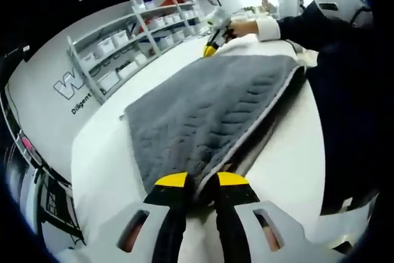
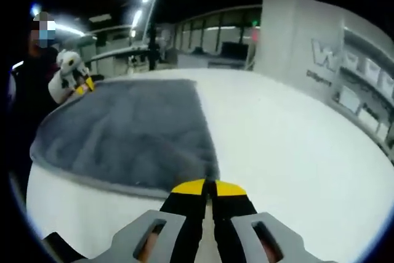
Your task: Open the folded towel by lifting each exposed corner and separating the folded layers until the towel lies flat within the target outline without major curled edges
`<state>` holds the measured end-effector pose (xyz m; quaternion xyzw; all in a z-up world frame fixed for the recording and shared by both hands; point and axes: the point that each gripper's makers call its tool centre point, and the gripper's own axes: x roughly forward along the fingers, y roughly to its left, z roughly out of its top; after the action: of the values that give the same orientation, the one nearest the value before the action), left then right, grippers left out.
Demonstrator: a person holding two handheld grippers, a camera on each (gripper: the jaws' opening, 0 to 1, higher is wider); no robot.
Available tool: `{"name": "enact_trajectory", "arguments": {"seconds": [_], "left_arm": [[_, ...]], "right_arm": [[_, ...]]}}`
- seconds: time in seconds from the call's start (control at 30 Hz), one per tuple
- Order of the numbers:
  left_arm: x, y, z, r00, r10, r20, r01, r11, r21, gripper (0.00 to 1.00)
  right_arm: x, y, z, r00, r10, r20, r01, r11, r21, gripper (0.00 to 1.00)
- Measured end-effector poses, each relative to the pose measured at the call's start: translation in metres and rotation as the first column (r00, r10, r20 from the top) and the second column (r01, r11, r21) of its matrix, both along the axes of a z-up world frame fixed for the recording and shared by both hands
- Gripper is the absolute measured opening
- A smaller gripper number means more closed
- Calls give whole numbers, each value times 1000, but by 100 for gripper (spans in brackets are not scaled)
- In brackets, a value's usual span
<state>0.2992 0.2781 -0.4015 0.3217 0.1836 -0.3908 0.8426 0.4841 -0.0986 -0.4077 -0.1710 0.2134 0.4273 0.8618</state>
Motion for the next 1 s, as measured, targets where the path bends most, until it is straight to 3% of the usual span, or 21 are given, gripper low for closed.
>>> {"name": "enact_trajectory", "arguments": {"seconds": [0.33, 0.63, 0.8, 1.0], "left_arm": [[16, 11, 2, 996, 73, 51, -73, 997, 0, 18], [29, 17, 3, 989, 128, 74, -126, 992, -26, 18], [42, 24, 5, 983, 161, 92, -158, 987, -42, 19], [54, 31, 5, 980, 177, 89, -172, 983, -71, 20]], "right_arm": [[-16, -6, 1, 1000, 0, -1, 0, 1000, 6, 0], [-31, -10, 2, 999, 44, -24, -45, 999, -27, 0], [-43, -11, 2, 997, 74, 13, -73, 994, -80, 0], [-56, -13, 2, 997, 75, 7, -74, 992, -103, 0]]}}
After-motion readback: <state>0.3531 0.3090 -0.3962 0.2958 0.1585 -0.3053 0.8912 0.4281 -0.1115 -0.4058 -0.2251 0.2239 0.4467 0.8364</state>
